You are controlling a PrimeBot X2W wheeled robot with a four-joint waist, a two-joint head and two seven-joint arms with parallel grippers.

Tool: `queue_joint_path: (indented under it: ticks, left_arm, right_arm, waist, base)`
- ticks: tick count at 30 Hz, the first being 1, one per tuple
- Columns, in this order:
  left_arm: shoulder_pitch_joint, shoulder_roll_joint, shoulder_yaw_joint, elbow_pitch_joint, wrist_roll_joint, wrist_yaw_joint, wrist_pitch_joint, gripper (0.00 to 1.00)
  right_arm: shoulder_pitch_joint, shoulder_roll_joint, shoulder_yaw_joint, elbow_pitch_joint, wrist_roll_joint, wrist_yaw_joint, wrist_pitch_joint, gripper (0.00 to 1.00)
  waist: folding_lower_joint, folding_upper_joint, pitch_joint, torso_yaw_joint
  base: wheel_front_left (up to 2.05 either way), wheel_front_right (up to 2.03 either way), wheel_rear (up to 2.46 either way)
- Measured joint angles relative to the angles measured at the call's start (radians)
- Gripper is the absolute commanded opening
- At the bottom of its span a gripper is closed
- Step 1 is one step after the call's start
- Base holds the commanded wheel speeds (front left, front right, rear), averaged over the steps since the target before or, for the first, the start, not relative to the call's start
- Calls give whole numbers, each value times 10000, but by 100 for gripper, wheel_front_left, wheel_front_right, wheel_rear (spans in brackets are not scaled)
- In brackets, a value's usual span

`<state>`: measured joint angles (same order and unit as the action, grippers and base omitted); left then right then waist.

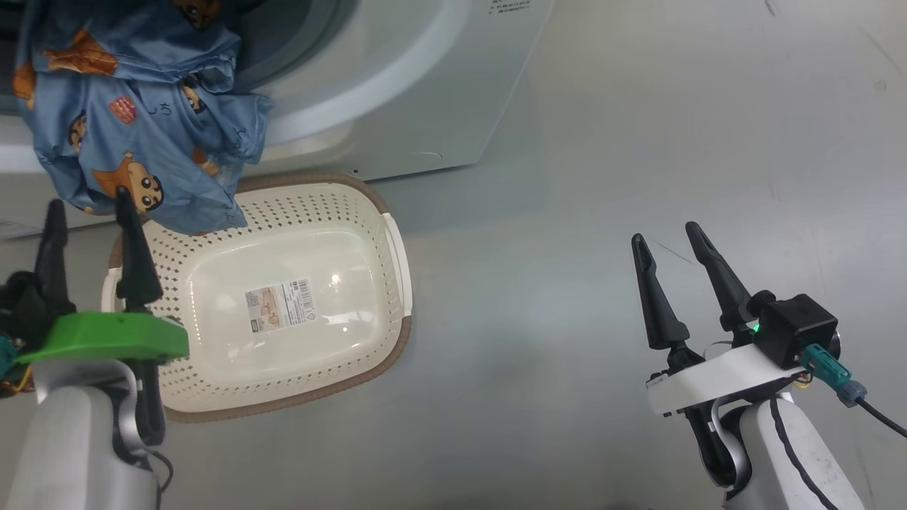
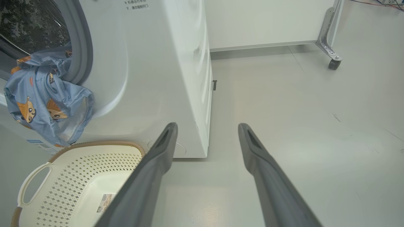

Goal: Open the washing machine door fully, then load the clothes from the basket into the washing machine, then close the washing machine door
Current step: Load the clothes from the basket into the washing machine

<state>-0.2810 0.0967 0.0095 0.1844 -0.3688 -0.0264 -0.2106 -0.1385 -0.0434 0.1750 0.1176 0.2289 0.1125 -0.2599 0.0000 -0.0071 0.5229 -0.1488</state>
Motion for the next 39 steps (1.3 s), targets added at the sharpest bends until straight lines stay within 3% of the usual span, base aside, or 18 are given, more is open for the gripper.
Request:
queue_joint_path:
  ticks: [19,32,33,35,36,37,38,39]
  left_arm:
    - [-2264,851,527,1689,-44,-46,506,100]
    - [-3364,844,610,2591,-217,-96,165,100]
    - [-3387,846,617,2646,-217,-96,138,93]
    - [-3434,838,629,2757,-217,-96,56,52]
    - [-3457,834,631,2819,-217,-98,17,44]
    - [-3479,830,629,2876,-217,-100,-19,17]
    - [-3503,811,617,2915,-215,-148,-27,1]
    - [-3518,765,610,2941,-217,-176,-54,0]
  right_arm:
    - [-1114,-2,531,-236,174,-196,-2,100]
    - [-1253,-4,926,-104,234,-228,-2,100]
    - [-1264,-4,941,-96,234,-230,-2,100]
    - [-1288,-4,970,-79,236,-240,-2,100]
    - [-1298,-4,980,-79,238,-265,-2,100]
    - [-1306,-4,982,-77,249,-270,-2,100]
    - [-1312,-4,984,-73,249,-272,-2,100]
    - [-1315,-4,984,-63,251,-274,-2,100]
  waist:
    - [0,0,2061,-978]
    - [0,0,2293,-1131]
    - [1,0,2289,-1136]
    - [0,0,2279,-1145]
    - [0,0,2273,-1150]
    - [0,0,2267,-1154]
    - [1,0,2258,-1156]
    - [0,0,2248,-1156]
  base:
    - [0,0,0]
    - [0,0,0]
    - [0,0,0]
    - [0,0,0]
    - [0,0,0]
    - [0,0,0]
    - [0,0,0]
    - [0,0,0]
